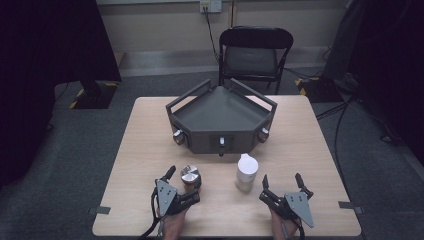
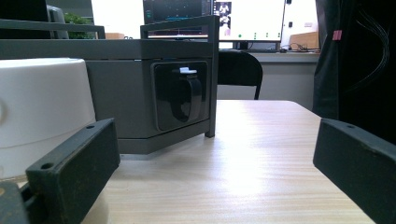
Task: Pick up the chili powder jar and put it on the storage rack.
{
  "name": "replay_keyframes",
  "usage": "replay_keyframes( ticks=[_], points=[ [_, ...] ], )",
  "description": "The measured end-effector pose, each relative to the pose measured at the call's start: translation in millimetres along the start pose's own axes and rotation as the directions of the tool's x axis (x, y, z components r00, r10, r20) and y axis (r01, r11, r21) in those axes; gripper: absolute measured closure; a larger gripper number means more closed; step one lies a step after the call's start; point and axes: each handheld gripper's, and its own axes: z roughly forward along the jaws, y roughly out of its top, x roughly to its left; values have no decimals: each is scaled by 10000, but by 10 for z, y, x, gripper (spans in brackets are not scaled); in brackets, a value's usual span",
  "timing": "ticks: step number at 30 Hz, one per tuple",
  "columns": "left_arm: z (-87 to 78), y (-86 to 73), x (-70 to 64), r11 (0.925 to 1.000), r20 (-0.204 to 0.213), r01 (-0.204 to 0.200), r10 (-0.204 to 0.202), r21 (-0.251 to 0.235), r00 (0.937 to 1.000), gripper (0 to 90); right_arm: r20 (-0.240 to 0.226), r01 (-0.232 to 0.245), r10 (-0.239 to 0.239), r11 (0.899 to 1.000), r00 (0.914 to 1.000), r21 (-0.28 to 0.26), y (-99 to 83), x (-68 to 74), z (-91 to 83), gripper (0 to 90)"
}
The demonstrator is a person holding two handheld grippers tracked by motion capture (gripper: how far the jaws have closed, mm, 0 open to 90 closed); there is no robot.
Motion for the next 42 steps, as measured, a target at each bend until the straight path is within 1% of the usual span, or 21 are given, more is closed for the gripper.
replay_keyframes(
  ticks=[2, 4, 6, 9, 14, 15, 17, 18, 33, 42],
  points=[
    [12, -2, -1, 10000, 69, 41, -41, 75, 10000, 150, -7, 1, -1, 10000, 10000, -1, 0, -1, 0, 0],
    [19, -1, -18, 9999, 25, -31, 31, 151, 10000, 175, -10, 1, -1, 10000, 10000, -1, 0, -2, 0, 0],
    [26, -17, -29, 9999, -6, -51, 51, 118, 10000, 190, -12, 0, 0, 10000, 10000, 0, 0, -2, 0, 0],
    [48, -5, -19, 9995, 67, -25, 23, 308, 10000, 239, -15, 0, 0, 10000, 10000, 0, 0, -2, 0, 0],
    [54, -12, -26, 9992, 44, -28, 26, 387, 10000, 274, -15, 1, -1, 10000, 10000, -1, 0, -2, 0, 0],
    [55, -29, -20, 9994, 67, 23, -26, 337, 10000, 296, -17, 1, -1, 10000, 10000, -2, 0, -3, 0, 0],
    [48, -44, -33, 9997, 19, 11, -12, 247, 10000, 313, -18, -2, 2, 10000, 10000, 0, 0, -3, 0, 0],
    [48, -44, -34, 9997, 22, 16, -16, 246, 10000, 337, -17, -1, 1, 10000, 10000, -1, 0, -3, 0, 0],
    [54, -33, -22, 9996, 55, 87, -89, 276, 9999, 350, -22, 3, -3, 10000, 10000, 0, 0, -4, 0, 0],
    [58, -13, -5, 9991, 104, 249, -253, 332, 9996, 351, -24, 2, -2, 10000, 10000, 0, 0, -4, 0, 0]
  ],
)
